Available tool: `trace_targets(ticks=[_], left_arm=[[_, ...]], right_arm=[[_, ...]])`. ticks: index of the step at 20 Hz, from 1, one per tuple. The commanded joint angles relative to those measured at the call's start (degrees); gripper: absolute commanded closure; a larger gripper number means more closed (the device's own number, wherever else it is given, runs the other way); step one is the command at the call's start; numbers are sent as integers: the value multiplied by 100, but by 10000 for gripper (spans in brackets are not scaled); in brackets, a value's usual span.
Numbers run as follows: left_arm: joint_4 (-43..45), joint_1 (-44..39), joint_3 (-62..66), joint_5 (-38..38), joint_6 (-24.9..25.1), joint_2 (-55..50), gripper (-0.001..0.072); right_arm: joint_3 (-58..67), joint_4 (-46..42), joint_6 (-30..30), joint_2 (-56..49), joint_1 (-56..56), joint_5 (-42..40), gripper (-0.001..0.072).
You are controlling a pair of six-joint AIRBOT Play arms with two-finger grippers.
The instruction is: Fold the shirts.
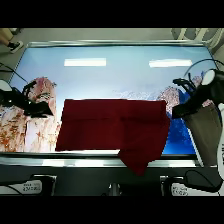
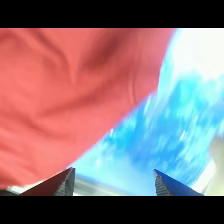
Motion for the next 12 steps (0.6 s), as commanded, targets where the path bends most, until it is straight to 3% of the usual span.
trace_targets(ticks=[1,5,12], left_arm=[[238,70,-1497,308,-264,896,242],[203,-7,-2859,662,-15,1388,242],[-343,-11,-3626,1364,-26,1390,242]], right_arm=[[-1158,380,-114,699,-535,-131,228],[-1589,616,-280,1040,-525,-306,228],[-1591,671,-280,1058,-525,-435,230]])
